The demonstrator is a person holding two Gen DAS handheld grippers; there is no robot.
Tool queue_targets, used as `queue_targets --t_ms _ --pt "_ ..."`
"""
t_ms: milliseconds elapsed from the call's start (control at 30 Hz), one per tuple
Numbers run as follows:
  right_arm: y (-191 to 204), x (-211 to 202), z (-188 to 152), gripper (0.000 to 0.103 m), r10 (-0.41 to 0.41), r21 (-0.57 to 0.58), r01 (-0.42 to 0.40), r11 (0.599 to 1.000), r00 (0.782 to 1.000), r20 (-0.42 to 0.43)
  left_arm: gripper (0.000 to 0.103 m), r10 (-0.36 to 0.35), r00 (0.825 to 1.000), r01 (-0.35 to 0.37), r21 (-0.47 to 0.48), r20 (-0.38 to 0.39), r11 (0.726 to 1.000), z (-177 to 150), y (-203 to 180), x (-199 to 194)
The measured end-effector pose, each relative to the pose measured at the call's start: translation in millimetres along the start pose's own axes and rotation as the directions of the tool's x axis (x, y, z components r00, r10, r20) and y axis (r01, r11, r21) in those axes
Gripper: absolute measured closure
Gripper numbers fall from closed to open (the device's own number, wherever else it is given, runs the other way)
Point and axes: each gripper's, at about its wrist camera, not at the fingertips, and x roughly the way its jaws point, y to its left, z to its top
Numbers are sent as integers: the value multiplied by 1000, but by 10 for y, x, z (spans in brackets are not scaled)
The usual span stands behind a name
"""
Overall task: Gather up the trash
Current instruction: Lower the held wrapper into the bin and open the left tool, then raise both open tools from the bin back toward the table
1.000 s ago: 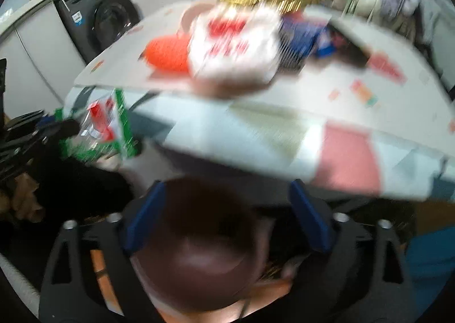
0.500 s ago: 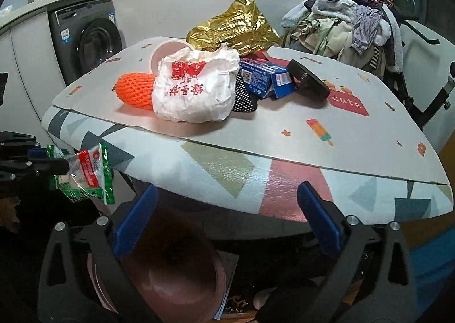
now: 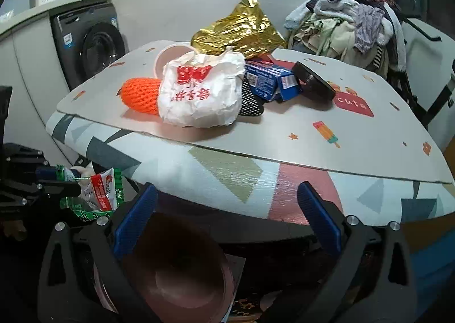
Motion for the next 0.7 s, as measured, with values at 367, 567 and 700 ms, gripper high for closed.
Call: queue_targets --t_ms 367,567,700 --pt "-44 27 0 6 0 26 1 1000 1000 -9 44 4 1000 -4 36 -14 999 -10 -71 42" --pt "-44 35 0 6 0 27 0 1000 1000 -12 16 89 995 -87 -32 45 996 25 60 -61" --pt "-50 39 -1 6 1 31 -1 1000 1000 -13 11 127 989 -122 -75 70 990 42 159 -121"
